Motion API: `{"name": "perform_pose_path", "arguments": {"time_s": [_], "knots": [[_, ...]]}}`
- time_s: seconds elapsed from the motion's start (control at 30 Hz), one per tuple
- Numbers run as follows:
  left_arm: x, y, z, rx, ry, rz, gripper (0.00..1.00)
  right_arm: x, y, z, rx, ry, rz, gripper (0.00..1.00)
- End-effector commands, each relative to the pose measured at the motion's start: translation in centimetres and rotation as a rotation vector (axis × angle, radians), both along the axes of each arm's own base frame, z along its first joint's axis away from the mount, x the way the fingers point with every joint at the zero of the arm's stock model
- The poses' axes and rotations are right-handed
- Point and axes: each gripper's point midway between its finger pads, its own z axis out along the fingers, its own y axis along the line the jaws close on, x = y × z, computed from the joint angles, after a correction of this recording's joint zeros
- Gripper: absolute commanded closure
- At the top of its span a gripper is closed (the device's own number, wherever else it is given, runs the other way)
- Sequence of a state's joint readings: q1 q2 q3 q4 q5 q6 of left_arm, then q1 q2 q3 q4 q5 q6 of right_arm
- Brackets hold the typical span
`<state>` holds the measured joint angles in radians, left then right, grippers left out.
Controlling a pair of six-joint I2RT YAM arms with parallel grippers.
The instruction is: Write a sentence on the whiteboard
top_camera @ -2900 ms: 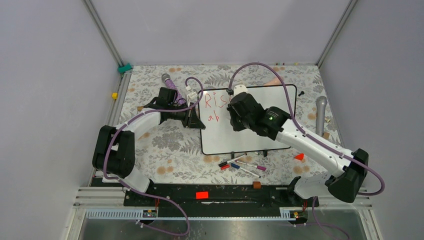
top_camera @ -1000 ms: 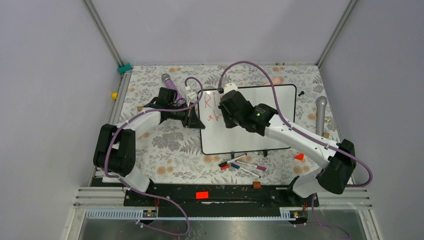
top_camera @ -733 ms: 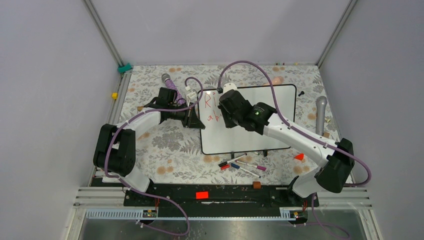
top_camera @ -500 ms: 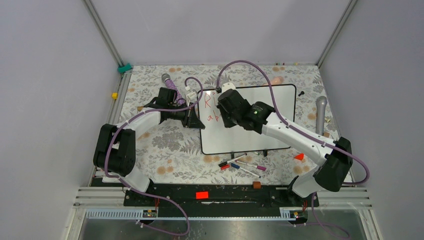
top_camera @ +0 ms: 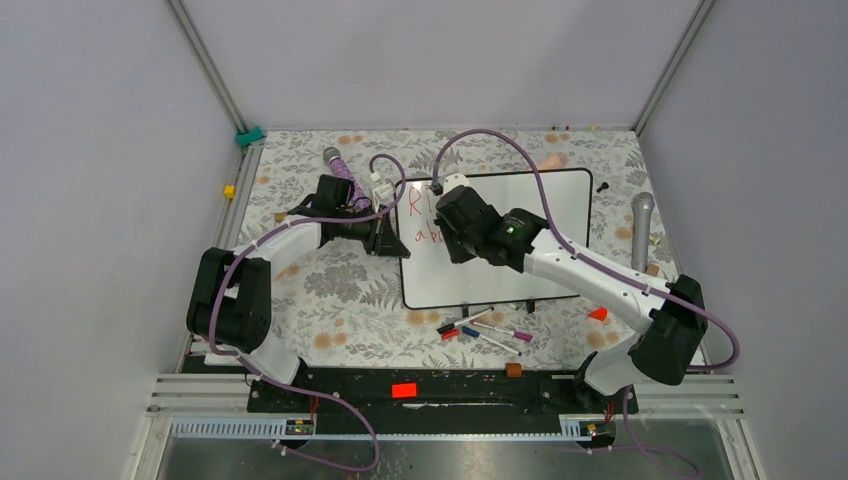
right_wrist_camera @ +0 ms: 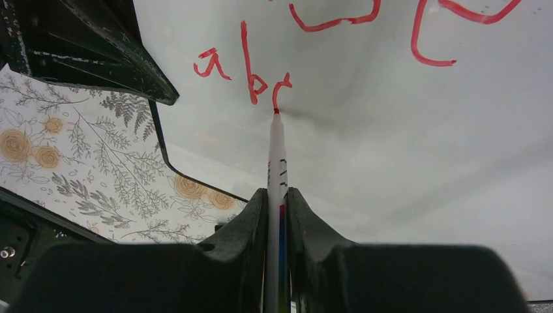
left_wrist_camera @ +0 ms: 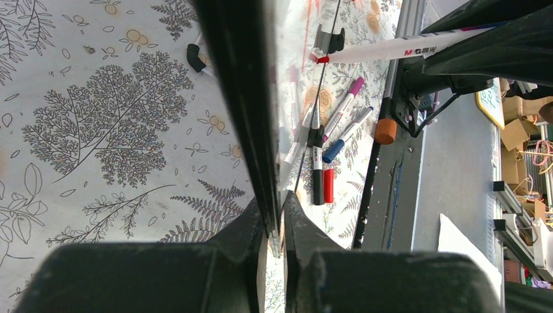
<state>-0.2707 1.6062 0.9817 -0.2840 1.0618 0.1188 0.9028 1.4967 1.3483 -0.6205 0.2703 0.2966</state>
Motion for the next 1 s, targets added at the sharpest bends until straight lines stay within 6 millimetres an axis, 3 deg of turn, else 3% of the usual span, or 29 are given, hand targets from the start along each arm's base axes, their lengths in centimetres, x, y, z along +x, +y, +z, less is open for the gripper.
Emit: {"name": "perform_pose_path", "arguments": {"time_s": [0.0,0.3,0.63,0.97], "knots": [[-0.3,1.3,-3.3,0.139,0.004,0.02,1.0,0.3,-1.6,0.2,-0.04,-0.032,-0.049,1.0],[-0.3,1.4,-3.3,0.142,0.003,0.022,1.0,1.8,-2.4,1.8,-0.08,-0.102,-0.098,1.0],[-0.3,1.4,-3.3,0.142,0.003,0.022,1.0,3.1,-0.3,3.6,-0.042,-0.122,-0.073,1.0],[-0.3,1.3,-3.2,0.141,0.001,0.021,1.0,2.5,0.9,2.8,-0.006,-0.071,-0.038,1.0]]}}
